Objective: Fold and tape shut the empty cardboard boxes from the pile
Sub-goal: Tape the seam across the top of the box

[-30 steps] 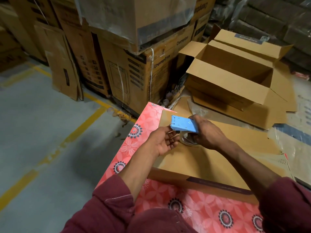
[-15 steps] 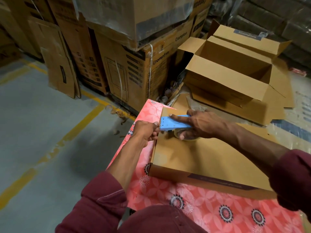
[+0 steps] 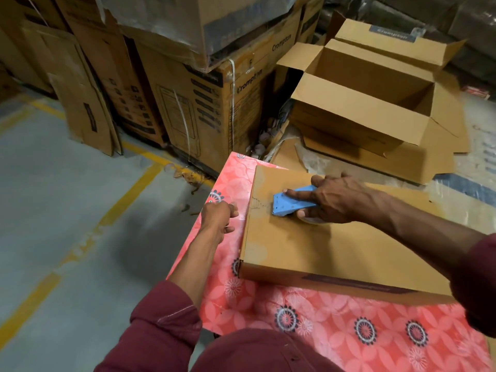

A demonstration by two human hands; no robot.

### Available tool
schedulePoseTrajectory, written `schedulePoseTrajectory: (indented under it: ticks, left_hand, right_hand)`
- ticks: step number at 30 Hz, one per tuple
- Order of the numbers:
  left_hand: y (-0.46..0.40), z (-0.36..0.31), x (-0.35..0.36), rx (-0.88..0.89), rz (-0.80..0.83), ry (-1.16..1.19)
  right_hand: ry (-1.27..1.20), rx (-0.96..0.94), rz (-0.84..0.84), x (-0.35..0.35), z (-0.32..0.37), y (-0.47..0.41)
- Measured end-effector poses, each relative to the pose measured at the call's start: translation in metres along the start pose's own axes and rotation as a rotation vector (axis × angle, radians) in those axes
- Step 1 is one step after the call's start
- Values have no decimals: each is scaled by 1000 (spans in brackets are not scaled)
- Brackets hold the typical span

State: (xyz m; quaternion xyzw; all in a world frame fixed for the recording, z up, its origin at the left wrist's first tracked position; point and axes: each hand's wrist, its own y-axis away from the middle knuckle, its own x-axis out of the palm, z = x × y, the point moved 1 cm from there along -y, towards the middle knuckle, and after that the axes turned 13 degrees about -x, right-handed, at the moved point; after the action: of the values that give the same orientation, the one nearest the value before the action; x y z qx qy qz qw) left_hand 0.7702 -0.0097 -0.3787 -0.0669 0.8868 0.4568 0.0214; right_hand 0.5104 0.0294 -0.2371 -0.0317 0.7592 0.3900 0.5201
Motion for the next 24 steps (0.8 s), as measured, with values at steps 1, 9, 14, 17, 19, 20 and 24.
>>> schedulePoseTrajectory:
  ticks: [1,9,14,17,19,20,24]
  left_hand:
    - [-2,4,3,6,-14,-1]
    - [4,35,32,146,-180,-5]
    - [-1,38,32,143,-176,47]
    - [-2,37,35,141,-166,73]
    - [-6,38,35,133,-168,73]
    - [-7,38,35,138,-177,66]
    - [-11,32,37,155,-206,-86]
  right_hand:
    - [5,2,-6,2,1,-2]
    - [59,-8,-7,-1,4,-23]
    - [55,-9,11,-1,5,-23]
    - [28,9,32,-1,8,-24]
    - [5,25,34,-2,10,-23]
    - [-2,34,35,-3,10,-23]
    - [5,43,28,-1,12,-21]
